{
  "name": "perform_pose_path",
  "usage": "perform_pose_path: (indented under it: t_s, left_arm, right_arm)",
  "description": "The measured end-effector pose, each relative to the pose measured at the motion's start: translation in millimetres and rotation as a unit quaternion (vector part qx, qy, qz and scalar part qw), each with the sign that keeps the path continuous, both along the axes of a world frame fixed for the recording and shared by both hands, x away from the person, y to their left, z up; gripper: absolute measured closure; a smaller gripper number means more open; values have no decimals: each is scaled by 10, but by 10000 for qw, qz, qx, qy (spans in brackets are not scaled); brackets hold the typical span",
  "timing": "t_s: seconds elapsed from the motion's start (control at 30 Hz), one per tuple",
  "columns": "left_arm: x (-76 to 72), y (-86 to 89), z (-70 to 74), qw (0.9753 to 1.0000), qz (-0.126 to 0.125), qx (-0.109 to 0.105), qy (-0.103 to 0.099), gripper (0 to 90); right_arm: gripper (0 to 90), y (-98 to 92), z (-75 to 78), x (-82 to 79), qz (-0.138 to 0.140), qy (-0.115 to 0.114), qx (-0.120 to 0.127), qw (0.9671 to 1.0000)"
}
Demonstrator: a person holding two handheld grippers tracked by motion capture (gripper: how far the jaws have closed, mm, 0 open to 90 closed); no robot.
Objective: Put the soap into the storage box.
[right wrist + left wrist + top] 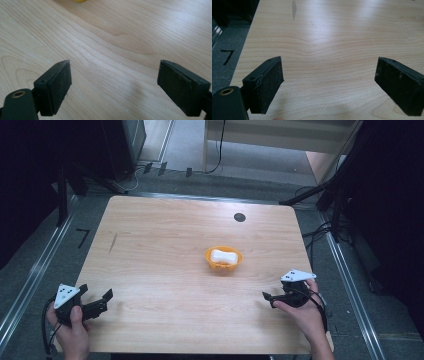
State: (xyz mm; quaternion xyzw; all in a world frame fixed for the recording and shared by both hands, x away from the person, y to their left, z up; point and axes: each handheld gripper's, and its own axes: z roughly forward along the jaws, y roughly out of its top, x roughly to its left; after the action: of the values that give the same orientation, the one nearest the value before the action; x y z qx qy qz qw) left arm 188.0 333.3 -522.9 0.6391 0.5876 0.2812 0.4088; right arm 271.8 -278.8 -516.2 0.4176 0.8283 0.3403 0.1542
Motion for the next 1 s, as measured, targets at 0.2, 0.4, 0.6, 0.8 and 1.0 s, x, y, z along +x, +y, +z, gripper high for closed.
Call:
perform_pose_path:
  t_s: [0.2, 0.4, 0.6, 0.8, 1.0]
  left_arm:
    - [0, -4, 0, 10000, -3, 15, 3, 87]
    - [1, -7, -1, 10000, -5, 24, -9, 87]
    - [1, -7, -1, 10000, -5, 22, -8, 87]
    - [1, -13, -1, 10000, 7, 46, -11, 87]
    - [1, -17, 0, 10000, 9, 74, -7, 87]
  right_arm:
    - [37, -136, -61, -95, -151, -33, 236, 9996]
    - [0, -269, -115, -204, -327, -80, 443, 9985]
    - [0, -418, -151, -318, -510, -131, 491, 9974]
    - [0, -569, -199, -426, -661, -146, 548, 9962]
    - [0, -731, -270, -537, -850, -162, 598, 9945]
